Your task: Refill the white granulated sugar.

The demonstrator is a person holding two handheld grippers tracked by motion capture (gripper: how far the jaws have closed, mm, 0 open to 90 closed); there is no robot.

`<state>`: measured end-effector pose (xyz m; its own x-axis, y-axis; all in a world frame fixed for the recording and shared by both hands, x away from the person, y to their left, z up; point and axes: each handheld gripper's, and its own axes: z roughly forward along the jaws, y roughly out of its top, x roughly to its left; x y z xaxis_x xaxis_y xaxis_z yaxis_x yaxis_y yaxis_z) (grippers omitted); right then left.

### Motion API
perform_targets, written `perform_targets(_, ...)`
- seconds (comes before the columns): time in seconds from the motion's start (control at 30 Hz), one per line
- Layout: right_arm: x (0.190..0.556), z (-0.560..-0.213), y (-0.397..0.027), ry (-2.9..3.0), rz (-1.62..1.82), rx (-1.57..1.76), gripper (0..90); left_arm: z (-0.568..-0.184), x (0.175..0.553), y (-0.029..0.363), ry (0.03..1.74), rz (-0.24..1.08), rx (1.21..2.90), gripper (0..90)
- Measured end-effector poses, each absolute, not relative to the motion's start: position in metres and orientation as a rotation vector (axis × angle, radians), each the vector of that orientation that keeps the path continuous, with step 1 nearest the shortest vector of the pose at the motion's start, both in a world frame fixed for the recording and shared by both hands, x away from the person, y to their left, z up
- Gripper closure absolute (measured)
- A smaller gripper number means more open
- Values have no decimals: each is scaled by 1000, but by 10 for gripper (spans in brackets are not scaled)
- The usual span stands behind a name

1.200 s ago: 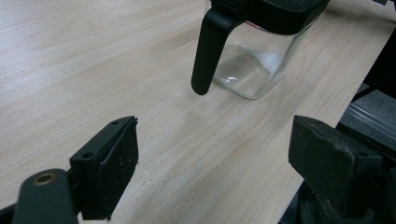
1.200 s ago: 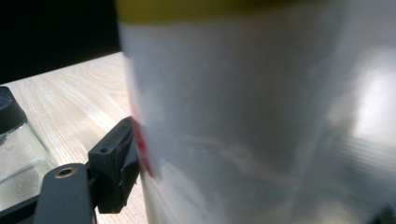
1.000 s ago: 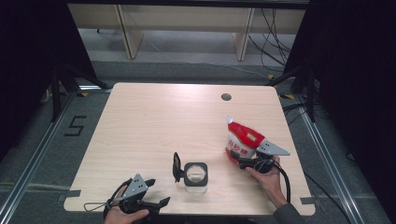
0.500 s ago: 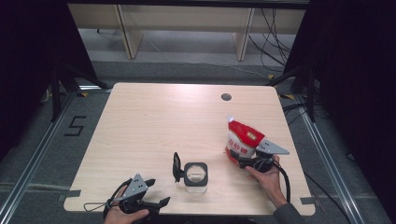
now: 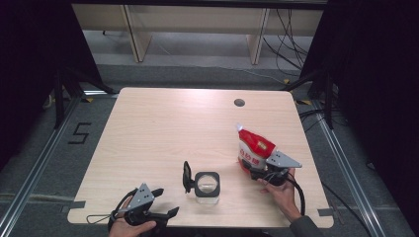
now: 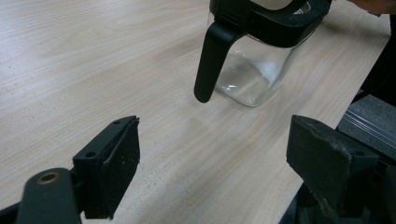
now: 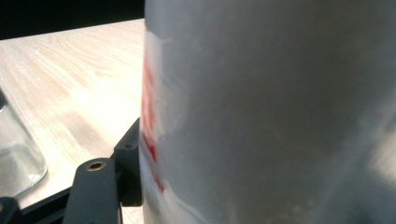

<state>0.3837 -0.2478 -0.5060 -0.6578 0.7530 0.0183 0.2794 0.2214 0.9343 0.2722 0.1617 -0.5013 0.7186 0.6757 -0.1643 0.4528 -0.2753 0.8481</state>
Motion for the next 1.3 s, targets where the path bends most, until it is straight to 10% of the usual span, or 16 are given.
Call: perform_targets(1.3,311,-452,-258,2002,1131,476,370,-502,272,165,866,299,1927,169)
